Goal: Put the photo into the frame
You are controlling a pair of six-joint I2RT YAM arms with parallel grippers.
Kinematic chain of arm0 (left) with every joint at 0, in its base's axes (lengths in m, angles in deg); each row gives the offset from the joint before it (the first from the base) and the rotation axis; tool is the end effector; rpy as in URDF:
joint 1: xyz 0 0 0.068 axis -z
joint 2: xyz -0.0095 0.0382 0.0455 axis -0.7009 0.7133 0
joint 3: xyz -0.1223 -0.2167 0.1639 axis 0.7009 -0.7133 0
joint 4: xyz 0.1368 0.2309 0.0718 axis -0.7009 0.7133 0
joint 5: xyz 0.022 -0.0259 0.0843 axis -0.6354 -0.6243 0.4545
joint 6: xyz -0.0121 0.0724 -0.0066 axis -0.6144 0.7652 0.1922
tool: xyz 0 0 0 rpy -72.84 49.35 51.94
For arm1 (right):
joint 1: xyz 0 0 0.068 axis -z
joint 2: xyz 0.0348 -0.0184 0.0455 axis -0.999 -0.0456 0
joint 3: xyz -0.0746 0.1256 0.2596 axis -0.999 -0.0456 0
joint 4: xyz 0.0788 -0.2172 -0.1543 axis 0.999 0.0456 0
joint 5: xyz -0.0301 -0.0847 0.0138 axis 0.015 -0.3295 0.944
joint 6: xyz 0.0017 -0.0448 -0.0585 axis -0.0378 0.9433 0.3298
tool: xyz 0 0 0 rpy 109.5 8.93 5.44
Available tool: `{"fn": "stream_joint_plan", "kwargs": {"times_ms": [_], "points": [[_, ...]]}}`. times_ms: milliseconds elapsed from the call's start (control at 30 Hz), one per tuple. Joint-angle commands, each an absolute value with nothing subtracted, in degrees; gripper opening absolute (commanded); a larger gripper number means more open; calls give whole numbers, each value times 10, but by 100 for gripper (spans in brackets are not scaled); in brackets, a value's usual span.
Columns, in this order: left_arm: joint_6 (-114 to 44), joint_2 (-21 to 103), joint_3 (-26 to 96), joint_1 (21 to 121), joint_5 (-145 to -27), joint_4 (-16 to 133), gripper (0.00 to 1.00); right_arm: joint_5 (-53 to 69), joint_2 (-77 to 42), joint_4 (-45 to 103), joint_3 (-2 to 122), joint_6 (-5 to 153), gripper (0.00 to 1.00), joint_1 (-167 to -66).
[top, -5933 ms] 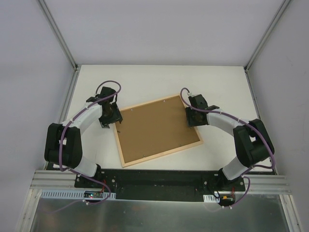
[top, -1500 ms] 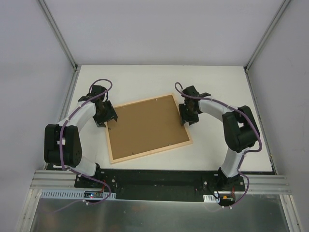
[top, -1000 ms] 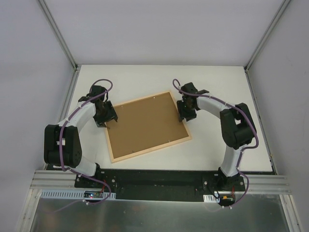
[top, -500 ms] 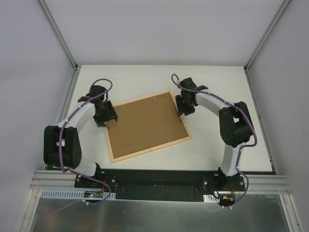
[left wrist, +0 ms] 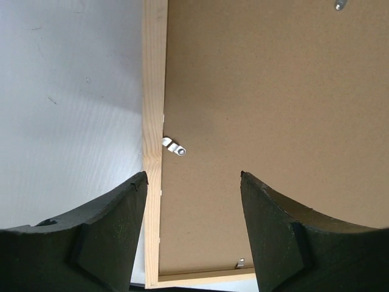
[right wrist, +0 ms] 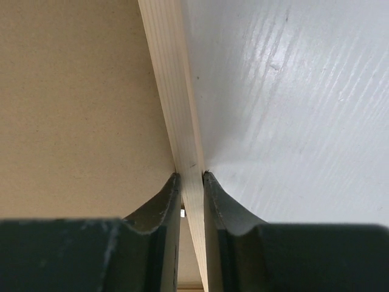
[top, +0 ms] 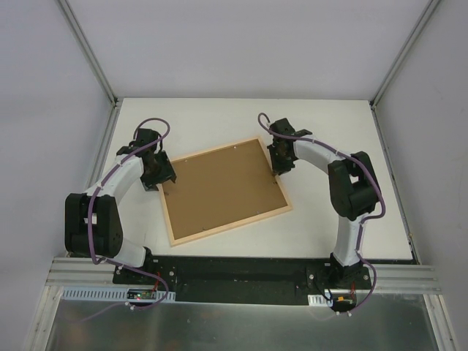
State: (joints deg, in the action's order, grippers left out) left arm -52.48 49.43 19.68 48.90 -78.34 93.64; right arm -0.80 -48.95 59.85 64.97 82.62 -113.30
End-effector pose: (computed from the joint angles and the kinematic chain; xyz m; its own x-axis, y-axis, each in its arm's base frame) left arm 0.3157 -0.0252 0.2175 -0.7963 -0.4316 -0.4239 -0.3533 0.9006 -0.2533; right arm 0.4027 0.1943 0.1728 -0.7867 -0.4206 -0.4518 -0.4566 0.8891 -0.0327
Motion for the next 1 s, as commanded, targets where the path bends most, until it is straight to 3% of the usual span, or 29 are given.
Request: {"fn": "stream_joint_plan", "kwargs": {"times_ms": [0, 633, 967], "points": [[-511, 488, 213, 483, -751, 946, 61, -68, -467, 610, 633, 820, 16, -1114], [-623, 602, 255, 494, -804, 919, 57, -64, -403, 558, 518, 770, 12, -1077], [-698, 626, 239, 506, -765, 900, 57, -56, -398, 552, 510, 773, 11, -1073]]}}
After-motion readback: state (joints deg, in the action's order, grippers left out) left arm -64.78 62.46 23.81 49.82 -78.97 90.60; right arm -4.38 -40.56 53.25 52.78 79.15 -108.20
